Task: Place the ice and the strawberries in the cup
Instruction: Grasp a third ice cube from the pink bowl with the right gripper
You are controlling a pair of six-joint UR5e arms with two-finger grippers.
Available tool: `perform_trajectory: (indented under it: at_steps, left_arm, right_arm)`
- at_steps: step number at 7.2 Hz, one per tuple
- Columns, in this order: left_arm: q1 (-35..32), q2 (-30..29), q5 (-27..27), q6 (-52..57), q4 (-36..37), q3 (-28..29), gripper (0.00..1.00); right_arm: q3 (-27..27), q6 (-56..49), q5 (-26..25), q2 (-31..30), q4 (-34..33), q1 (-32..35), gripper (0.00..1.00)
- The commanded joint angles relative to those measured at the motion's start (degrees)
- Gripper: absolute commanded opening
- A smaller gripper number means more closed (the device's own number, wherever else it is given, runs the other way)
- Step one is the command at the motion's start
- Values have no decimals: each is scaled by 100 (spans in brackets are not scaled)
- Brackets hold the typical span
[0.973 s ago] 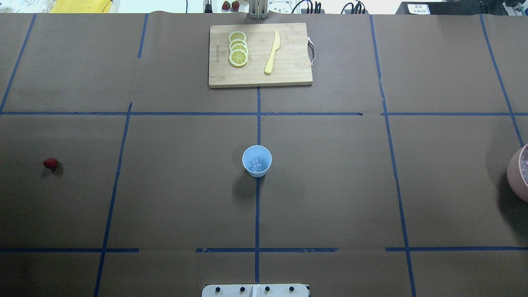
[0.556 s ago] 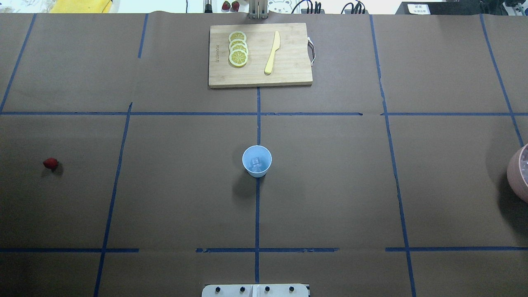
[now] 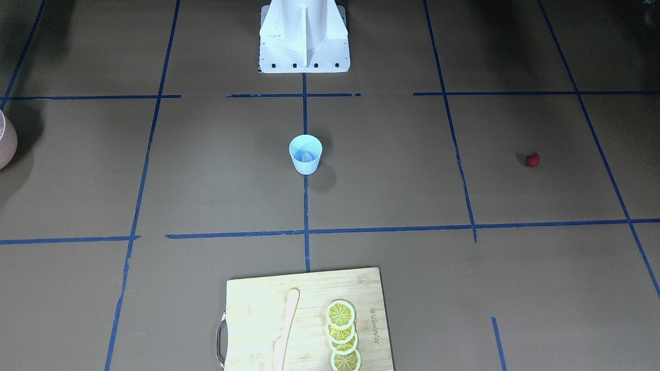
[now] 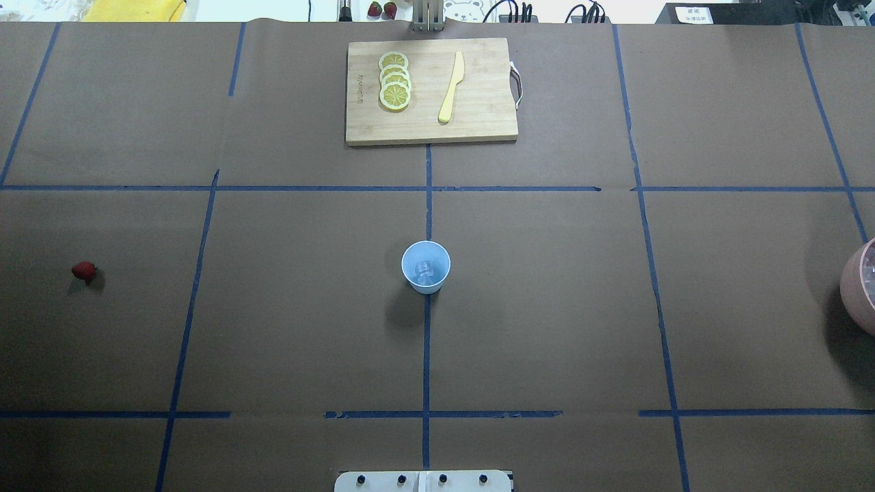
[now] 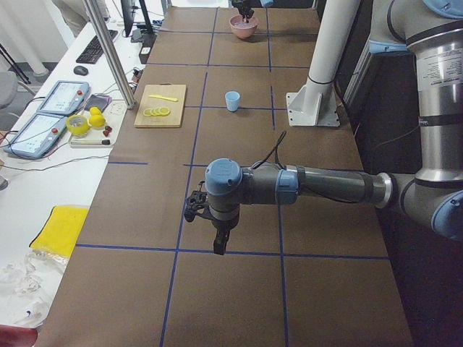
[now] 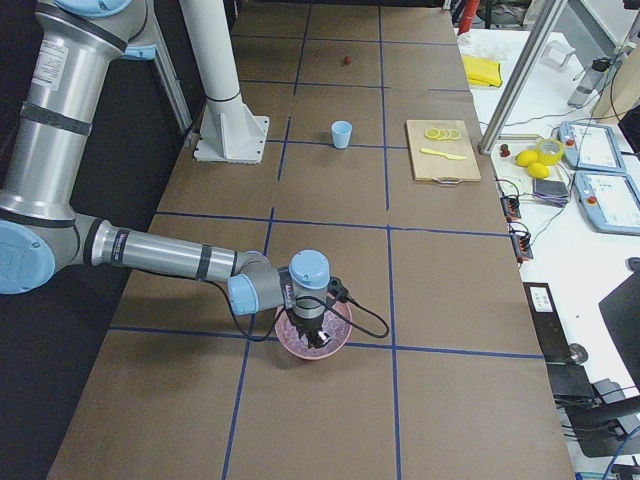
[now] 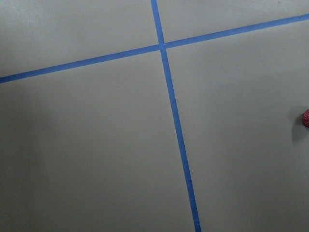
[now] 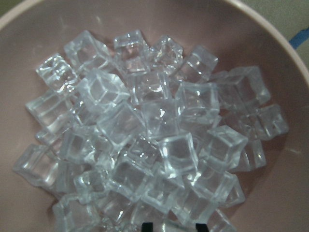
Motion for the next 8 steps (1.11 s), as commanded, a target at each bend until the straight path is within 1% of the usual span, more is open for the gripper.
perform_trajectory:
  at_steps: [1,2,3,4,5,6,7,8]
  left_arm:
    - [3,0,-3,0,0,-1,100]
    - [3,-9,-3,0,0,-1,100]
    - [-6,0,-3,0,0,-1,100]
    - [3,0,5,0,0,7,100]
    - [3,0,5,0,0,8,100]
    - [3,0,-3,0,0,-1,100]
    - [3,-9,-3,0,0,7,100]
    - [3,-9,-3,0,0,8,100]
  right_arm:
    - [605,54,52,262,-860,206,2]
    - [1176,81,44,551,-1833,216,2]
    - [1581,90,44,936,-2583,216,2]
    - [1847,246,52,1227,-2895,216,3]
    - [1988,840,139,1483,-2872,172,4]
    - [2103,907,88,1720,-2863,-115,5]
    - [2078,968,61,2123,-2898,-379,6]
    - [2078,1447,70,2405,-2941,-599,3]
